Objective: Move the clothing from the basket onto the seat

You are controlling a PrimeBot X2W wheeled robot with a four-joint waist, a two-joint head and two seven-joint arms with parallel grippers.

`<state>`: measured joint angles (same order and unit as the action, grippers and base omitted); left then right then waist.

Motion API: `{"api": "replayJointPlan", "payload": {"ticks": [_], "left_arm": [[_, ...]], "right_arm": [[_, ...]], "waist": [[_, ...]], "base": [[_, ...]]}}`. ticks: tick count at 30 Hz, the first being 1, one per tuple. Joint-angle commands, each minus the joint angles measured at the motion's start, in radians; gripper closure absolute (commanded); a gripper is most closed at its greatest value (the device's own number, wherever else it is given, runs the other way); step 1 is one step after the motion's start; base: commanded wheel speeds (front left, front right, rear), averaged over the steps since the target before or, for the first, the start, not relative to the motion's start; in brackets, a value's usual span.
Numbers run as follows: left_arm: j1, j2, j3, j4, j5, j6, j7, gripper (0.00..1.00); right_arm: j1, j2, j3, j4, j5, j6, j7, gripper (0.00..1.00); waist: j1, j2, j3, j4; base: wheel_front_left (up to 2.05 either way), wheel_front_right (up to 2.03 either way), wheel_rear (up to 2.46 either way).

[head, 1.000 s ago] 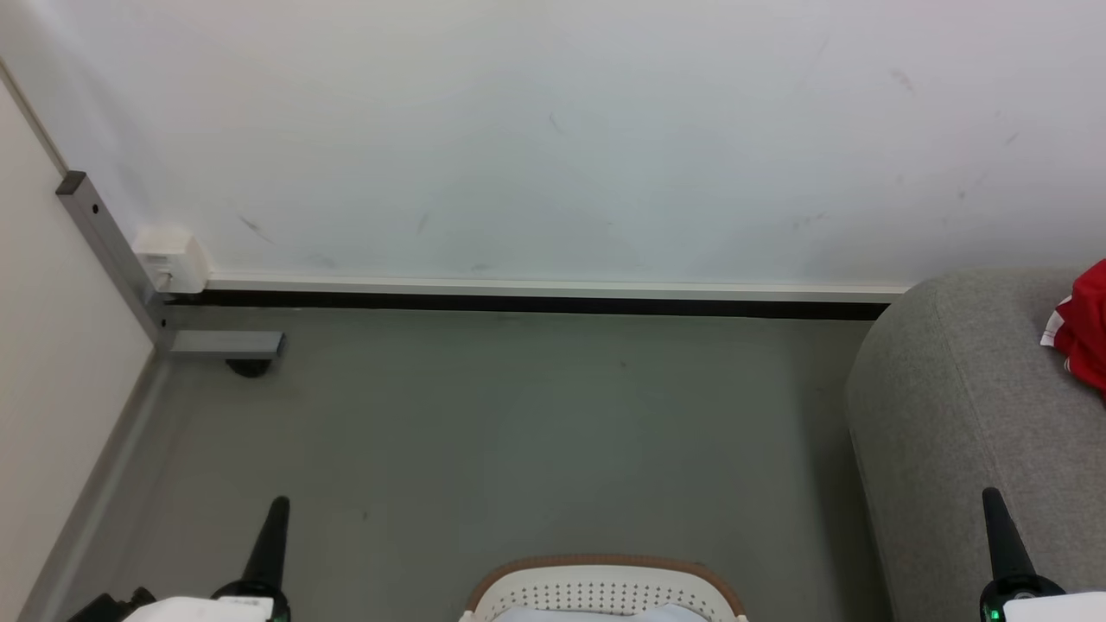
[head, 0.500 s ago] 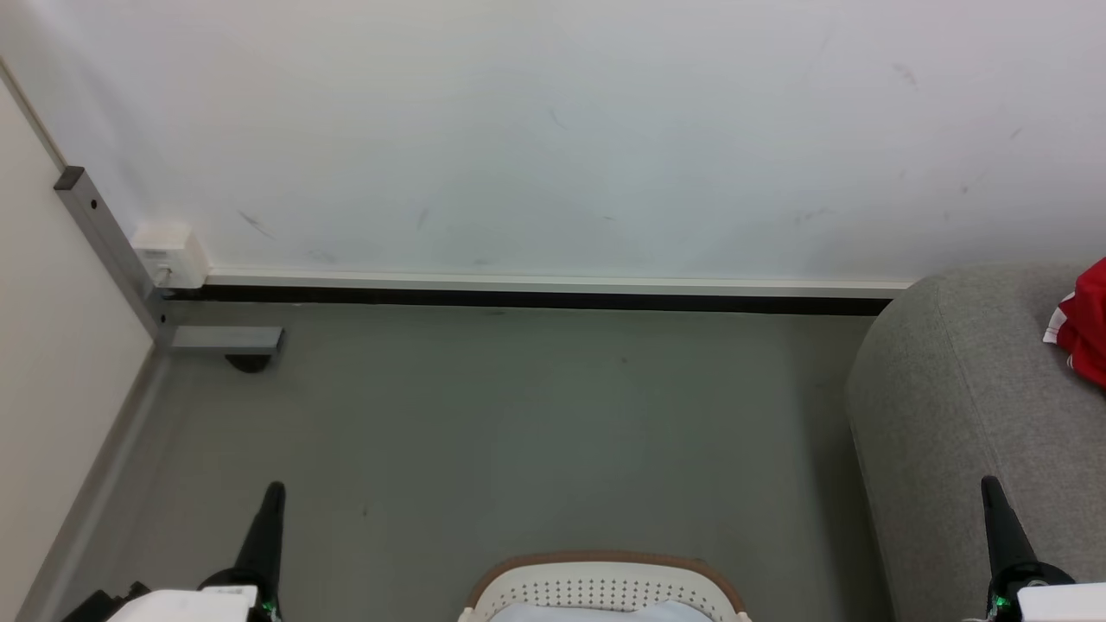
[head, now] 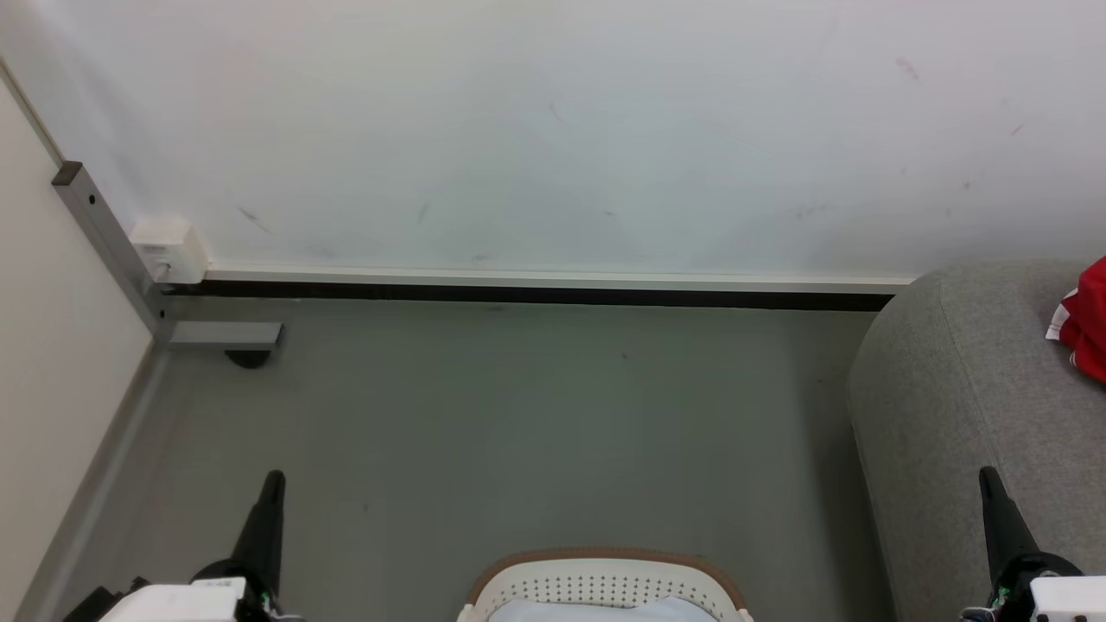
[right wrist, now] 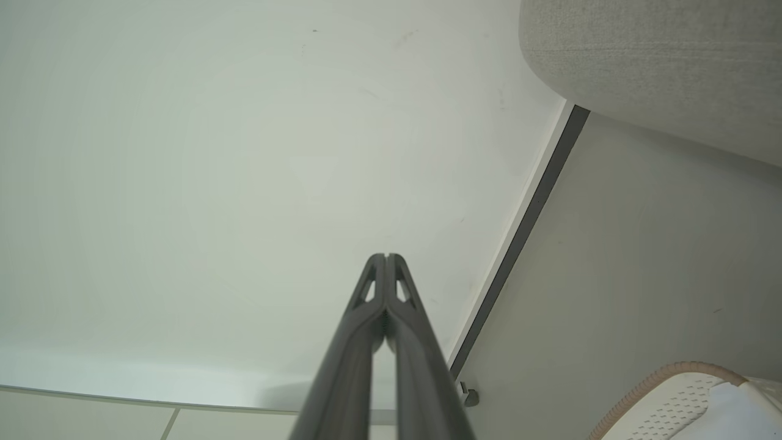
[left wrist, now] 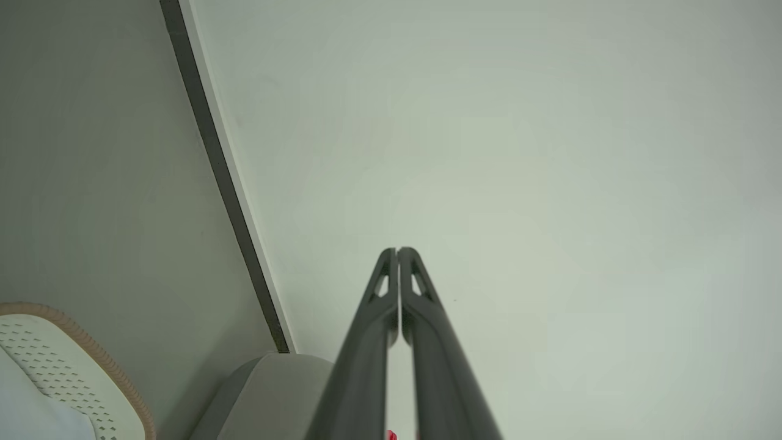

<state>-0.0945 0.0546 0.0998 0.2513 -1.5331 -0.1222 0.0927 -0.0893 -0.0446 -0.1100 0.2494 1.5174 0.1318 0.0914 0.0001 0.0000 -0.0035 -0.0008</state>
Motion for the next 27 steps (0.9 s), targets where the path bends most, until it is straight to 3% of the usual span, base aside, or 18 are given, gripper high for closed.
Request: {"api": "replayJointPlan", "payload": {"ticks": [1, 11, 27], "left_arm": [[-0.012, 0.001, 0.008, -0.005, -0.027, -0.005, 0.007, 1.0], [-0.019, -0.004, 0.017, -0.008, -0.086, -0.012, 0.024, 1.0], [-0.019, -0.004, 0.017, -0.008, -0.085, -0.01, 0.025, 1.0]], "right_arm": [[-0.016, -0.009, -0.005, -0.007, 0.03, -0.002, 0.008, 1.0], [-0.027, -0.01, -0.006, -0.007, 0.099, -0.002, 0.026, 1.0], [-0.027, -0.01, -0.006, -0.007, 0.096, -0.002, 0.026, 1.0]], "waist": [[-0.0001, 0.0, 0.001, 0.0], [-0.0001, 0.0, 0.006, 0.001], [-0.0001, 0.0, 0.007, 0.001]], "base": [[0.0, 0.0, 0.0], [0.0, 0.0, 0.0], [0.0, 0.0, 0.0]]}}
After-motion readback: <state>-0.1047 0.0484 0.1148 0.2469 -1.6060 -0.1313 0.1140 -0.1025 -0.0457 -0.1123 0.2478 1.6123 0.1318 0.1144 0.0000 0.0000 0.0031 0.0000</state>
